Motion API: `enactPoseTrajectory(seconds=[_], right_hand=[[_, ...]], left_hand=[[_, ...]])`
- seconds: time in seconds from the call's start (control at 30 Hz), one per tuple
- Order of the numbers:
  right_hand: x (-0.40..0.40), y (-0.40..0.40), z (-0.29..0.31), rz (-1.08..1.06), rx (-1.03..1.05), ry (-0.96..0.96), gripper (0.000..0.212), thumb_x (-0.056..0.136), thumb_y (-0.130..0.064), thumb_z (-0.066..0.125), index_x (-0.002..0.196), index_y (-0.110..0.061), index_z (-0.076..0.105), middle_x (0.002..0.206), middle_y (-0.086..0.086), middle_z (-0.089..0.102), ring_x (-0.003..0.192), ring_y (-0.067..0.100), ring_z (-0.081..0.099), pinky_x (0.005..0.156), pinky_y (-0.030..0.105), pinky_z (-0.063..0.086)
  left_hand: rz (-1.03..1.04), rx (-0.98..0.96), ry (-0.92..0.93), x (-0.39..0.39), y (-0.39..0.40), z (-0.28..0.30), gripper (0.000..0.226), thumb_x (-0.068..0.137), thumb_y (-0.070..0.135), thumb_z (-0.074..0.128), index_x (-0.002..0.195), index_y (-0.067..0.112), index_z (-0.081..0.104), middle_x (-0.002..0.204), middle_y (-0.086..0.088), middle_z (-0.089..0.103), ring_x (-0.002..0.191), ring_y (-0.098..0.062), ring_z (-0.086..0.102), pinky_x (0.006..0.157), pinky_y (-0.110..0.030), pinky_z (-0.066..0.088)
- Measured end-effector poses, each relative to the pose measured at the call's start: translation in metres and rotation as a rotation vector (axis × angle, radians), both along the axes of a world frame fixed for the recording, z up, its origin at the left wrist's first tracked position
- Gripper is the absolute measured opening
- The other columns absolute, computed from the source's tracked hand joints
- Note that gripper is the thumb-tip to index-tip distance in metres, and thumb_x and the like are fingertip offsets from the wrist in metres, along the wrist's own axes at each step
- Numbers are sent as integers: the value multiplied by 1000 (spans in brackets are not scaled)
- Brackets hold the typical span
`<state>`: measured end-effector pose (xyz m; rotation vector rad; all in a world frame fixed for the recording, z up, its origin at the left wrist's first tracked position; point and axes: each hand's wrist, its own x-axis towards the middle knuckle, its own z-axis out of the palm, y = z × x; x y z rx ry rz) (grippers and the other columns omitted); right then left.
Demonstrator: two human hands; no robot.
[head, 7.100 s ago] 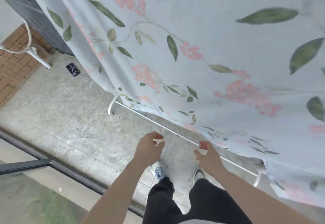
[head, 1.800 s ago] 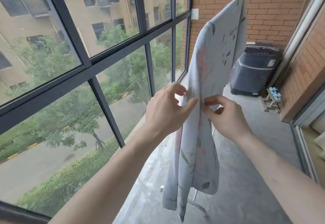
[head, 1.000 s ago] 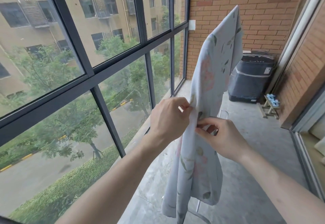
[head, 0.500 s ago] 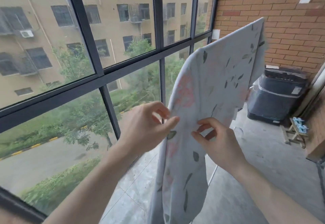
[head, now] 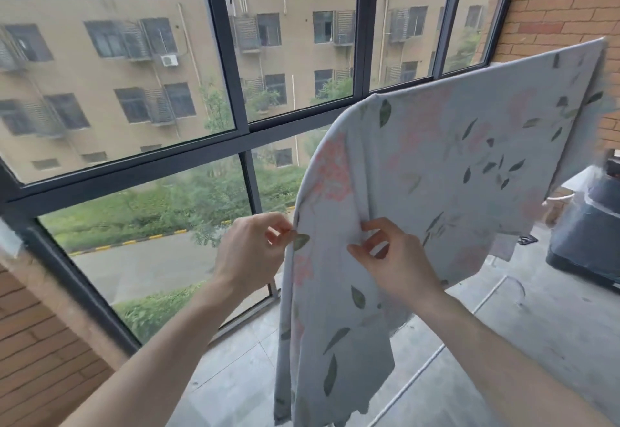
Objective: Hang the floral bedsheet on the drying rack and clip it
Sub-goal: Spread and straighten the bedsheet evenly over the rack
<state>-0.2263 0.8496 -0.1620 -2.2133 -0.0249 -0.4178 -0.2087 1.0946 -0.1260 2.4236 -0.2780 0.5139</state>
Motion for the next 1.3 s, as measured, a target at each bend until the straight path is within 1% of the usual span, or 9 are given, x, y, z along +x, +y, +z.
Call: enactPoseTrajectory(seconds=[0.1,0.23,0.4,0.5,0.63,0.8,1.0,1.17,1.3], right_hand=[[7,-1,5,-9,9,-44,12,86,-37,78,86,-30,69,71,-14,69,64,2,66,66,30,54],[14,-3,16,81,17,-65,17,87,-26,79,75,-32,69,69,-17,69,63,4,65,64,23,50],[9,9,25,186,72,-68,14,87,-26,78,74,-26,73,69,-14,70,62,6,64,64,22,51],[2,9,29,218,48,-80,13,86,-26,78,74,-27,73,69,-16,70,65,7,64,65,22,50],[0,-4,45,223,23,-164,9,88,-27,78,84,-32,71,83,-18,70,74,5,65,66,16,48],[21,-13,75,192,-70,-403,35,88,-26,78,120,-31,63,119,-15,57,103,8,60,81,34,57],[61,-3,121,172,-349,-593,57,90,-31,72,144,-28,52,148,-6,46,142,21,35,117,41,29],[81,-2,131,197,-440,-502,46,94,-43,65,138,-31,56,144,-11,48,148,19,28,125,58,8],[81,-7,135,188,-407,-522,38,94,-50,61,126,-30,62,130,-9,51,139,19,36,124,59,10]], left_hand=[[21,-108,-51,-1,12,16,9,91,23,77,85,29,78,78,19,73,70,0,67,62,-34,59],[120,-290,-149,11,22,54,10,94,18,73,91,26,77,74,16,72,65,-8,70,52,-23,50],[237,-210,27,59,35,64,11,94,19,64,93,26,72,83,13,74,73,-15,75,80,-37,61],[198,-116,221,68,34,51,9,97,21,65,93,26,72,77,8,76,82,-17,76,79,-40,63],[148,-106,143,54,24,45,4,97,23,68,99,26,71,105,9,72,90,-15,72,83,-39,61],[28,-113,166,13,8,31,3,97,31,69,99,32,68,103,19,68,86,-4,68,74,-28,57],[-76,-61,220,4,-6,9,6,95,41,70,98,38,73,97,25,72,82,6,67,73,-27,59],[3,-17,96,7,-3,15,10,94,30,73,85,34,75,84,21,74,75,4,67,67,-29,58],[117,-213,-36,15,17,36,15,95,13,72,90,26,76,75,14,72,63,5,65,50,-11,45]])
